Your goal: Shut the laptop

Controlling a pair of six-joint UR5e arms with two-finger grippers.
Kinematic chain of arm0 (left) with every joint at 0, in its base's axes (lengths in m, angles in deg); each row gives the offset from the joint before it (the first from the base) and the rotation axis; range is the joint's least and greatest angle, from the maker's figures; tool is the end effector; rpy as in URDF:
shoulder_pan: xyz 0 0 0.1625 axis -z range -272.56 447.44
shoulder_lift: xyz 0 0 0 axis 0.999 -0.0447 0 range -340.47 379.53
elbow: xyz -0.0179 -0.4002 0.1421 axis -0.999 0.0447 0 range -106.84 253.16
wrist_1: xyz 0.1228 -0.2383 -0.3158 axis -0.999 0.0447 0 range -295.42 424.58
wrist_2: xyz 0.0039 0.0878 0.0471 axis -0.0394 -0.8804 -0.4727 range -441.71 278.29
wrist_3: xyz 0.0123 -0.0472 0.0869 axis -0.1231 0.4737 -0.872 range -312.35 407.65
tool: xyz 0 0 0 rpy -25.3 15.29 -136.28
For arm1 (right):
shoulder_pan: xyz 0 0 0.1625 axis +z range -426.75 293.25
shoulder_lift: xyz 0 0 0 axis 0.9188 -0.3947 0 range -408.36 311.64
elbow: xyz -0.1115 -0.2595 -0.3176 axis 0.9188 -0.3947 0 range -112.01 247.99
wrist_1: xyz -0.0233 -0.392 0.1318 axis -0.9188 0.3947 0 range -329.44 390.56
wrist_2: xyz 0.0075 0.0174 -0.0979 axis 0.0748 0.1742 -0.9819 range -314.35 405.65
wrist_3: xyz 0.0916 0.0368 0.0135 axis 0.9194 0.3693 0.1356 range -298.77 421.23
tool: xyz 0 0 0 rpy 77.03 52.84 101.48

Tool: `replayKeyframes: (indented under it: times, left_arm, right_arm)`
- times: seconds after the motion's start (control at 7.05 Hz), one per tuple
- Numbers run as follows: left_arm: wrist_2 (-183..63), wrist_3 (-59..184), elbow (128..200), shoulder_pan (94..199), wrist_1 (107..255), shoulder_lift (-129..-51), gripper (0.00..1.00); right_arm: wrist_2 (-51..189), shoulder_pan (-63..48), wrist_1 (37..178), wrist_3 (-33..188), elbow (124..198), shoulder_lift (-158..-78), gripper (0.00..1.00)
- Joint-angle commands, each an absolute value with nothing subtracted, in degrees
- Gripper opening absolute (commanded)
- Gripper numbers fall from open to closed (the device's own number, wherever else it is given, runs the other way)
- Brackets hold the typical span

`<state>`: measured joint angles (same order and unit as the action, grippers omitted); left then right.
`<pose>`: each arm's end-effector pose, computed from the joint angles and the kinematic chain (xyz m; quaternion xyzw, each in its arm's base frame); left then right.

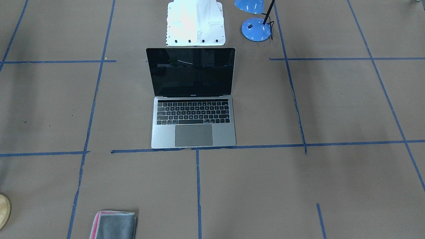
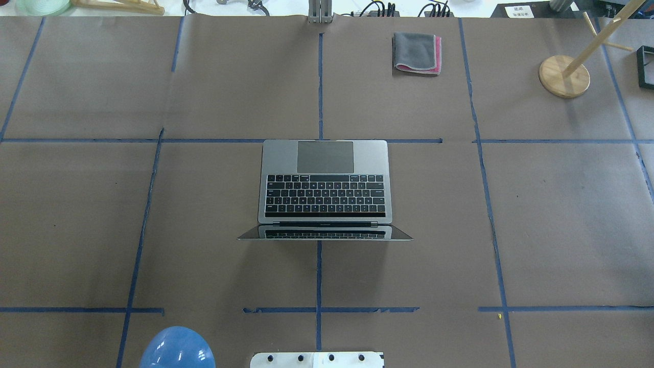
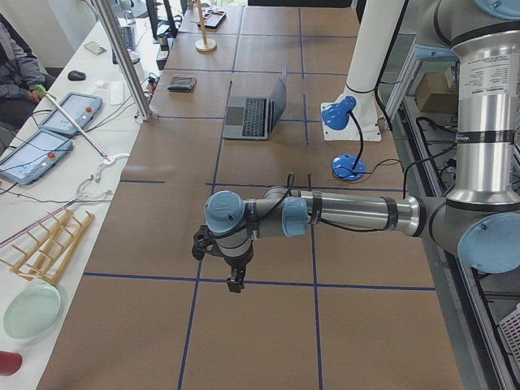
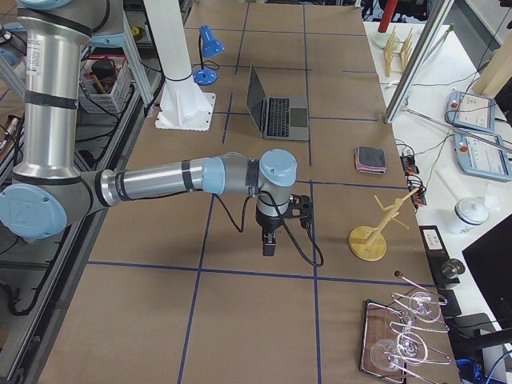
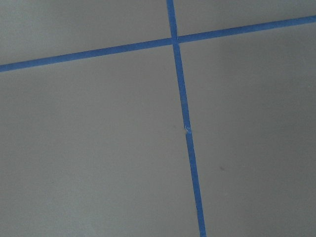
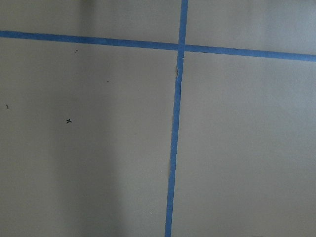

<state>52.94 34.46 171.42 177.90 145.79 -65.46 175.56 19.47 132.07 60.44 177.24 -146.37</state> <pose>-0.0669 -0.4463 0.6439 0.0008 0.3820 0.0841 0.9203 0.0413 -0.4284 0.5838 -0.0111 -0.3411 -0.0367 0.9393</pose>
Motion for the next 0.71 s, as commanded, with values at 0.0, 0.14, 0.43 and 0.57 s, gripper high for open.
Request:
replayKeyframes:
  times: [0.0, 0.14, 0.43, 0.57]
  left_arm:
    - [52.94, 34.29, 171.07, 177.62, 146.22, -65.46, 1.00]
    - [52.94, 34.47, 171.24, 177.61, 146.58, -65.46, 1.00]
    - [52.94, 34.56, 171.51, 177.53, 147.27, -66.16, 1.00]
    - [53.02, 34.64, 171.07, 177.53, 150.15, -68.78, 1.00]
  right_arm:
    - [175.64, 19.47, 132.07, 60.44, 177.15, -146.36, 1.00]
    - [175.56, 19.47, 132.07, 60.44, 177.15, -146.36, 1.00]
    - [175.56, 19.47, 132.07, 60.44, 177.23, -146.27, 1.00]
    - [175.64, 19.47, 132.07, 60.62, 177.24, -145.57, 1.00]
